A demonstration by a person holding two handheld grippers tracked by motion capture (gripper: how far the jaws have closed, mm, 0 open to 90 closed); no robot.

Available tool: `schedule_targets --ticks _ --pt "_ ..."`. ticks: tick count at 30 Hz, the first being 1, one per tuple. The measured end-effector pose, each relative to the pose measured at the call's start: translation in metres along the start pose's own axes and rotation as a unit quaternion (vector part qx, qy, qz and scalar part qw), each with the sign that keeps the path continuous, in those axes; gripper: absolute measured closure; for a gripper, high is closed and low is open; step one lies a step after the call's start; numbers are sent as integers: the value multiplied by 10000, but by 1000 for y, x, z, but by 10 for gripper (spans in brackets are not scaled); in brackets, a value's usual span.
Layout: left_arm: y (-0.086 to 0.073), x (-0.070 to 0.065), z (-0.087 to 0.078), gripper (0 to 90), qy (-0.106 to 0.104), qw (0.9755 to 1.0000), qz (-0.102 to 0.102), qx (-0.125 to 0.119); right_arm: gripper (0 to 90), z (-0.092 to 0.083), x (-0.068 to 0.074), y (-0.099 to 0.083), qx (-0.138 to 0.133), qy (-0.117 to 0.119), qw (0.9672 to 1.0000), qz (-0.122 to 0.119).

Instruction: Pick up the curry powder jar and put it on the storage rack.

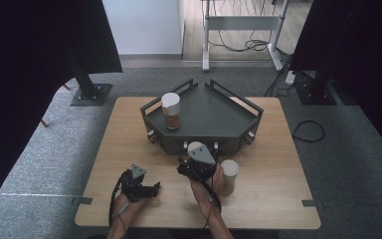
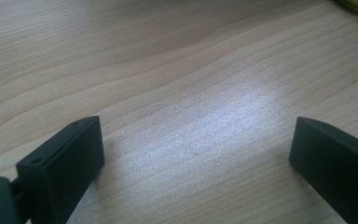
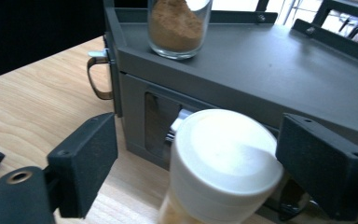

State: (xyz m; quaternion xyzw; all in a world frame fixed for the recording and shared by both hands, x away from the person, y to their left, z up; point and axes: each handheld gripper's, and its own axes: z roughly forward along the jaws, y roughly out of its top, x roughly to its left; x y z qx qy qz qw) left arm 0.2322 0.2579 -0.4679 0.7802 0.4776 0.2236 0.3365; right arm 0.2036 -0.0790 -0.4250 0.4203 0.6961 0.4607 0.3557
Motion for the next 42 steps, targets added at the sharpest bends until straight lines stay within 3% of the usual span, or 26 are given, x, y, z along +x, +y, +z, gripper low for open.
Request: schedule_targets --ticks 3,11,14,21,30,35,36,42 --pt "0 0 0 28 -4 10000 7 4 135 1 7 -2 -27 -133 9999 -83" --pt "0 0 0 28 -9 10000 14 5 138 4 18 -3 -26 -432 9991 -45" --pt "0 0 0 28 -12 10000 22 9 118 5 24 -4 -20 -643 9979 -18" --pt "0 1 0 28 -16 10000 25 13 125 10 31 -5 88 -738 9972 -105" --pt "0 1 0 28 -16 10000 25 8 194 18 27 -11 148 -716 9972 178" --pt "0 1 -1 28 -17 10000 36 17 259 19 27 -18 37 -765 9966 294" --pt "0 1 -1 27 -17 10000 36 17 311 19 29 -21 -41 -817 9960 350" --pt "0 1 0 27 -15 10000 37 17 323 19 32 -23 -91 -879 9950 456"
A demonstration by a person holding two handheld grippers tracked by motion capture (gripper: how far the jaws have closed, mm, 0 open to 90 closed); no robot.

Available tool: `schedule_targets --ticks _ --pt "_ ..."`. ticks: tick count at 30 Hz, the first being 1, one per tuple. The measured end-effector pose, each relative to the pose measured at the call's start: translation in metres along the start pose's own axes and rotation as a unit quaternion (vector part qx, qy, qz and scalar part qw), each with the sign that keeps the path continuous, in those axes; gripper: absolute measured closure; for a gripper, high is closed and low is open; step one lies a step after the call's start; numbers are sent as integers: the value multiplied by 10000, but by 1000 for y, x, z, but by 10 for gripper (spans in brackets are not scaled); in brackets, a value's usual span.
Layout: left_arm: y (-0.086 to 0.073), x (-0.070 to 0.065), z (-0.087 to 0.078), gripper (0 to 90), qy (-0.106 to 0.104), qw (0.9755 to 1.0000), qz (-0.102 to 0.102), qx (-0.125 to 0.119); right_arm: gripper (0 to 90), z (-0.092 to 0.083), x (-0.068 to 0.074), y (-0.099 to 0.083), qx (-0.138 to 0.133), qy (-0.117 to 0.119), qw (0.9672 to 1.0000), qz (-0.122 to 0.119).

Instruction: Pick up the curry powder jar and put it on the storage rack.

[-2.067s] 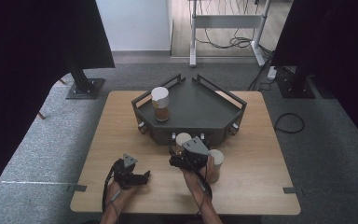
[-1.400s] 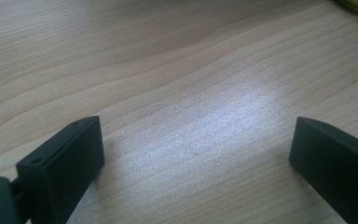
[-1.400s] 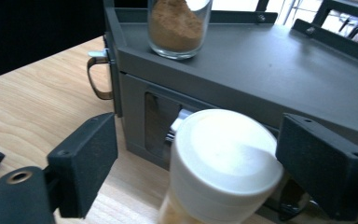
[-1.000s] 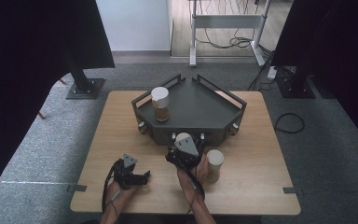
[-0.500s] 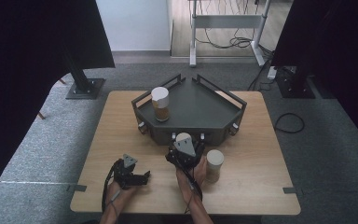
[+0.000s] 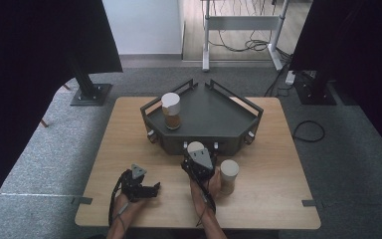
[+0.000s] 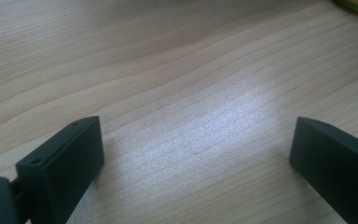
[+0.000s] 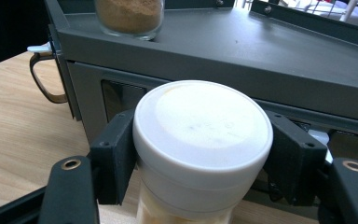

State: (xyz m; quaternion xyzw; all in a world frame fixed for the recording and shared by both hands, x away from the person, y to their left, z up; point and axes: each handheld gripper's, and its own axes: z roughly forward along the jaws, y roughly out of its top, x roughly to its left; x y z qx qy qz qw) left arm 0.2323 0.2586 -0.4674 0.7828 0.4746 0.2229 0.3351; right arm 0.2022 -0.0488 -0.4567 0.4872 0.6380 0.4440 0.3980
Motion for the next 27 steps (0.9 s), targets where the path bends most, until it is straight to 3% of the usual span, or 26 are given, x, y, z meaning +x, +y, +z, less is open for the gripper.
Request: schedule_targets --ticks 12,27 --pt "0 0 0 27 -5 10000 3 0 328 -1 1 -5 -107 -10 9998 168" --pt "0 0 0 27 -11 10000 6 0 328 -8 0 -2 -209 40 9997 129"
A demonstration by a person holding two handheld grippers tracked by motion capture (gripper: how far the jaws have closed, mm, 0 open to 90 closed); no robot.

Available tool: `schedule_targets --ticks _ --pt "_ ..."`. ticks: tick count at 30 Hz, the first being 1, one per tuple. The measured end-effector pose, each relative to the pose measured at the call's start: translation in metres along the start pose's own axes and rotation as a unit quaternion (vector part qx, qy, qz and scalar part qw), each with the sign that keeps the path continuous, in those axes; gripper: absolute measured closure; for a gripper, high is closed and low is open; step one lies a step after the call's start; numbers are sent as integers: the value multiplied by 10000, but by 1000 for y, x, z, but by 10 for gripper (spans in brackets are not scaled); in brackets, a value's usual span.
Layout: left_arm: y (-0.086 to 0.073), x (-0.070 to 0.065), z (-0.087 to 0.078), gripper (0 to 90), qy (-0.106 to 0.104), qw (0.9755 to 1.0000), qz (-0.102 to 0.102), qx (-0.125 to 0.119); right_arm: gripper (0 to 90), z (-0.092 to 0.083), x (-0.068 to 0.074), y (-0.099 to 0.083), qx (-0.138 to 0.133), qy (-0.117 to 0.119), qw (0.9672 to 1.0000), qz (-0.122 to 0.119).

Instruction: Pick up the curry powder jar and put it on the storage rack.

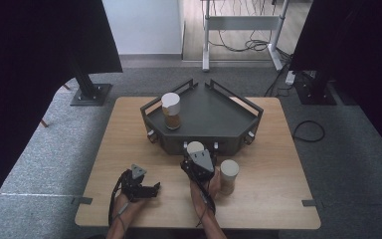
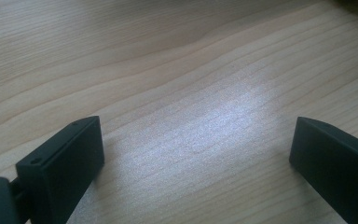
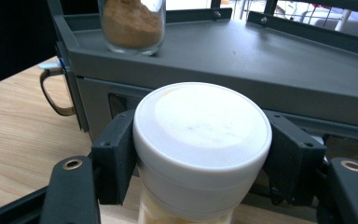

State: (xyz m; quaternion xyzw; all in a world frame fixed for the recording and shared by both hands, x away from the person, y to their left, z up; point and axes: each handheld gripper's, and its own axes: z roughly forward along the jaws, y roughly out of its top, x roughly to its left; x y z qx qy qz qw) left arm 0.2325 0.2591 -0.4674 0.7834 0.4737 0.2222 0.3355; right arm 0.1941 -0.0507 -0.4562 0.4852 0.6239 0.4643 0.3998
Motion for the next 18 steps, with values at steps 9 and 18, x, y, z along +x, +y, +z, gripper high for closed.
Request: schedule_targets --ticks 9,18 --pt "0 0 0 27 1 10000 -9 -8 328 -9 -7 10 -69 182 9998 -7" --pt "0 0 0 27 0 10000 -7 -7 328 -17 -18 25 -96 403 9991 -40"
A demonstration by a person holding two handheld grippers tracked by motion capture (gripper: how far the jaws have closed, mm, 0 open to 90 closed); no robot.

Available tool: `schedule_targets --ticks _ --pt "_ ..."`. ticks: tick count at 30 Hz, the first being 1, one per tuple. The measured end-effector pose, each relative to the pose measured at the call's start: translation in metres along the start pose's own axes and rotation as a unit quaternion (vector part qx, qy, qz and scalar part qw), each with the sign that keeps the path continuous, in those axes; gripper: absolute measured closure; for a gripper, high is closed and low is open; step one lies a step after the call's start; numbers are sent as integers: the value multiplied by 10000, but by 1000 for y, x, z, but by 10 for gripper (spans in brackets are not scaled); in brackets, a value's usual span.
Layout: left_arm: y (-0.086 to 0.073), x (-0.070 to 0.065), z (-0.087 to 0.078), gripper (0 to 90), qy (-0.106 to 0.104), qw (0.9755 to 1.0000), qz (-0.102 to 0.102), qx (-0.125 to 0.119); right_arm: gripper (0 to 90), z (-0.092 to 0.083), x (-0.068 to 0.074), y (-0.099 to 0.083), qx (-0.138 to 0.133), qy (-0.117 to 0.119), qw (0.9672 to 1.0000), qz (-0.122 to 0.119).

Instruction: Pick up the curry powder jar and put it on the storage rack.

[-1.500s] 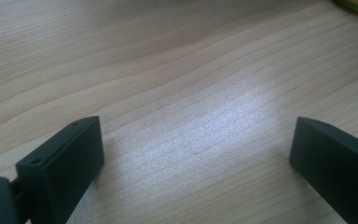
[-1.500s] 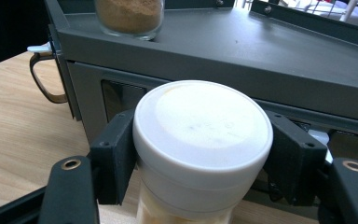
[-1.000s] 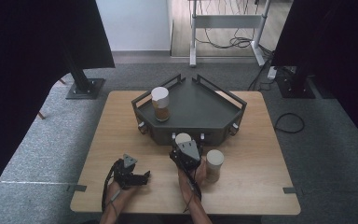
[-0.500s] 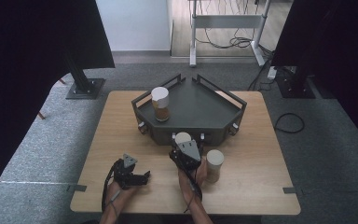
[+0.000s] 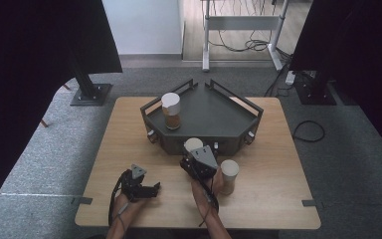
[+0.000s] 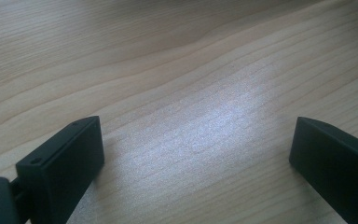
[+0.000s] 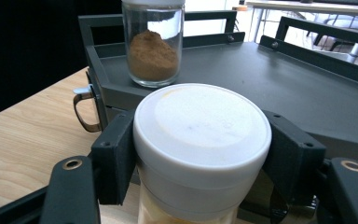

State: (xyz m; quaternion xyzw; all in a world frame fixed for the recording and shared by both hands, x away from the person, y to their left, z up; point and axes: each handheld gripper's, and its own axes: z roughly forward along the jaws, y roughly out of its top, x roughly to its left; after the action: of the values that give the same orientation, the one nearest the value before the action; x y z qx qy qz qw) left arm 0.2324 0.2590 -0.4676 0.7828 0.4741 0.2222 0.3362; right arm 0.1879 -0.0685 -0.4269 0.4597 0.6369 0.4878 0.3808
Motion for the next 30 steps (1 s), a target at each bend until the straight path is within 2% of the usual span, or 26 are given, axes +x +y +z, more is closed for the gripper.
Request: schedule_targets --ticks 11,30 --pt "0 0 0 27 2 10000 1 1 329 -6 -16 14 12 282 9996 -90" --pt "0 0 0 27 1 10000 2 1 329 -10 -41 38 -36 602 9979 -241"
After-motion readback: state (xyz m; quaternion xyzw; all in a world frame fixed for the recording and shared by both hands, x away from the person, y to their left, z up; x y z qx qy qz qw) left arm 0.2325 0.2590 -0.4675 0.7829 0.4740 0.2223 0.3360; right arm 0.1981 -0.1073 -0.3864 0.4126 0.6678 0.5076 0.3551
